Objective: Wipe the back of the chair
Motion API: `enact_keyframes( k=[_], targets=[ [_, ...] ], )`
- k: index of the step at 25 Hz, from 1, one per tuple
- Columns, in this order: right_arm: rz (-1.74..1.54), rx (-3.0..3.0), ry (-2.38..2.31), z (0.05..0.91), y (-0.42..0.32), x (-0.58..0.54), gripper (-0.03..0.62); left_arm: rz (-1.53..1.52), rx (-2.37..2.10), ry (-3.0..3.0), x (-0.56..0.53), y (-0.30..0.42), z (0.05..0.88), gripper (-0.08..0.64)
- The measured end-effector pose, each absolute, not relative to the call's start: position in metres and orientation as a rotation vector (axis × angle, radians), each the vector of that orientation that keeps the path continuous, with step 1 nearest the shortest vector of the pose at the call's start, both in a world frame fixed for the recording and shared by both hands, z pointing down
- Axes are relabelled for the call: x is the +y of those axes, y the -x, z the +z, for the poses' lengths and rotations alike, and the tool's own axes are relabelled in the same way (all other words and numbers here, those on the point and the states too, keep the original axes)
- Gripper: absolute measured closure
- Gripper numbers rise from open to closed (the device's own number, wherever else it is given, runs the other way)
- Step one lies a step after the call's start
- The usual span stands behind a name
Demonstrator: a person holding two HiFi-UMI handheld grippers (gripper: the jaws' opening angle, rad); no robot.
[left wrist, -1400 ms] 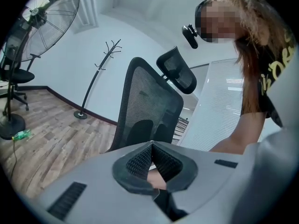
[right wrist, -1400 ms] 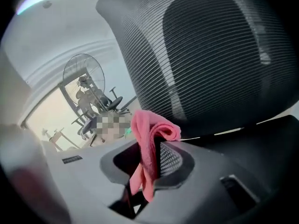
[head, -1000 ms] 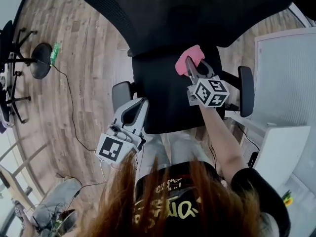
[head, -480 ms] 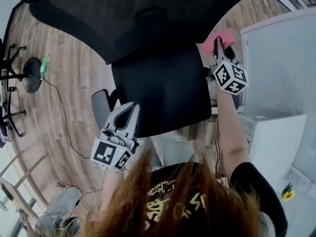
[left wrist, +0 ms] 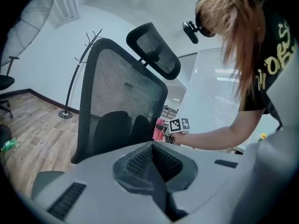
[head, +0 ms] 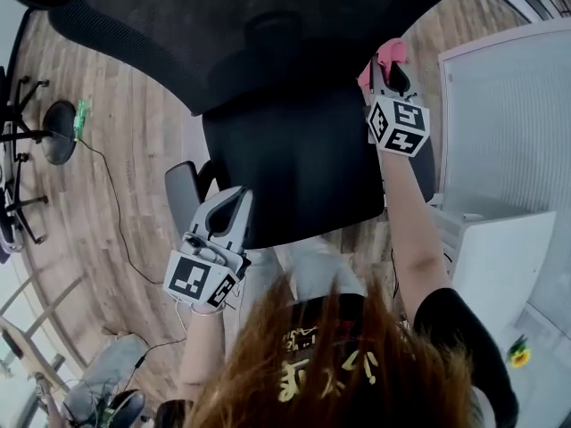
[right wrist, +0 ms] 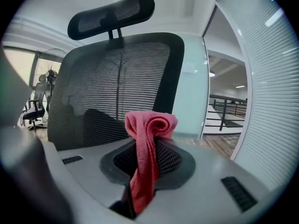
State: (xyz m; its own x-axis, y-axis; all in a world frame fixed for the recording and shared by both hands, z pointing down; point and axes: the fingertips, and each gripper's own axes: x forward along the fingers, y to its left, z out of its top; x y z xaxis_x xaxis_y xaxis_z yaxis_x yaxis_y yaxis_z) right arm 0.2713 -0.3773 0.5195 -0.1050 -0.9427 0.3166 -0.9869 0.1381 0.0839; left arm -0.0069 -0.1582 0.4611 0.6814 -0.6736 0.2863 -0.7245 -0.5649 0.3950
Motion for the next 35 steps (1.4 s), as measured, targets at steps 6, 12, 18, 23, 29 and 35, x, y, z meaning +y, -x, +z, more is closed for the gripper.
enact_keyframes(
  k=[6,12,18,23,29,35],
  targets=[
    [0.249,-2.167,-1.880,0.523,-0.241,-0.379,0.518,0.131,-1.072,-2.405,-0.158,0.016,0.465,0.565],
    [0.260,-2.219,-1.848,0.522,-0.199,-0.380,0.518,0.124,-1.090,-2.397,-0.161,0.035,0.466,0.565],
    [0.233,-2.283,-1.766,0.520,-0.146,-0.377,0.518,0.111,-1.095,-2.391,-0.161,0.056,0.468,0.565],
    [0.216,-2.345,-1.686,0.519,-0.105,-0.370,0.518,0.104,-1.103,-2.388,-0.162,0.067,0.466,0.565],
    [0.176,-2.429,-1.542,0.519,-0.055,-0.359,0.518,0.096,-1.126,-2.380,-0.161,0.080,0.466,0.565],
    [0.131,-2.530,-1.366,0.516,0.003,-0.342,0.518,0.090,-1.153,-2.368,-0.156,0.087,0.464,0.565]
  ],
)
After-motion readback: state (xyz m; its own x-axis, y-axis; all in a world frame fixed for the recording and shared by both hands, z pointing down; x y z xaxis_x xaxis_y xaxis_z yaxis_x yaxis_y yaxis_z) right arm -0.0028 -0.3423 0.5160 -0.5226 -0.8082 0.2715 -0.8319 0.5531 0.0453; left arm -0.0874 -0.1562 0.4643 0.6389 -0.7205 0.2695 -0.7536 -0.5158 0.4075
